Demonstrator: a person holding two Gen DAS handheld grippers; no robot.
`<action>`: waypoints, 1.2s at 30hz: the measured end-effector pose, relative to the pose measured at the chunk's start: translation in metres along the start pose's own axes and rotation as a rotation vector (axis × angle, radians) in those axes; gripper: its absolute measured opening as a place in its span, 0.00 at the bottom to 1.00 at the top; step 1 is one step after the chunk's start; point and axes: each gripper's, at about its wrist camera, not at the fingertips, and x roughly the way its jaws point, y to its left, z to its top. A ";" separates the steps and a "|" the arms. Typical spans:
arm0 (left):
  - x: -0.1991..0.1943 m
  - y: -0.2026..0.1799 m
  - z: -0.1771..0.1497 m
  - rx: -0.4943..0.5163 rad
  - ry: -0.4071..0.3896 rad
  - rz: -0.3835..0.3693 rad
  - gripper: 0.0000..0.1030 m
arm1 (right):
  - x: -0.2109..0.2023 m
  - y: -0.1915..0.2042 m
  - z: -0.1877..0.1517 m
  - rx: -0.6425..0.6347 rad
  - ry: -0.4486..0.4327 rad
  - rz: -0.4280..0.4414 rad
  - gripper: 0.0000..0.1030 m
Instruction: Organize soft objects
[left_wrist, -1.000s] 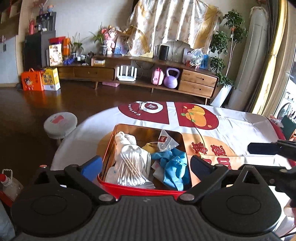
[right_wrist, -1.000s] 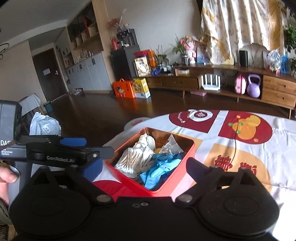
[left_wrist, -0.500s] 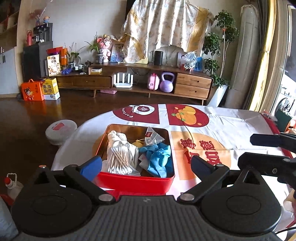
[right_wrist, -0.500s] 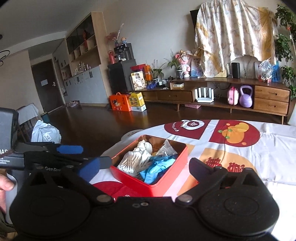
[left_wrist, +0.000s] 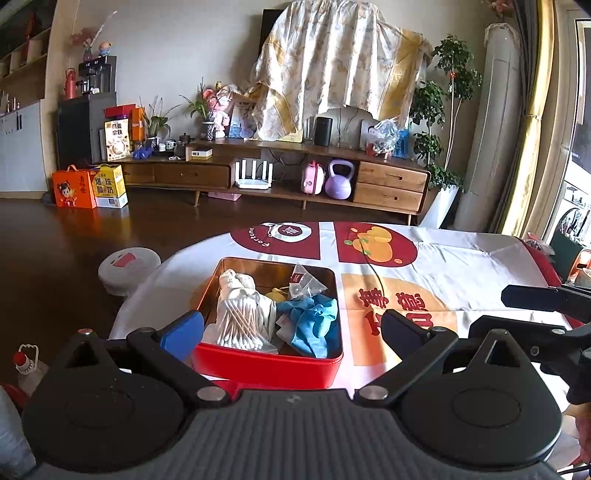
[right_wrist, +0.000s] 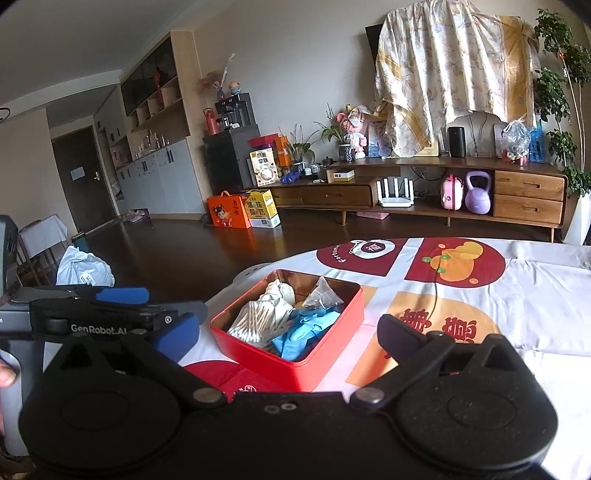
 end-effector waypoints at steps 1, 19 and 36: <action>0.000 0.000 0.000 -0.002 0.002 -0.002 1.00 | 0.000 0.000 0.000 -0.001 0.001 -0.003 1.00; -0.001 -0.001 -0.003 -0.006 0.001 0.007 1.00 | -0.003 0.000 -0.003 -0.004 0.002 -0.003 1.00; -0.010 0.000 -0.001 -0.003 -0.018 -0.006 1.00 | -0.003 -0.001 -0.005 0.018 0.000 -0.049 1.00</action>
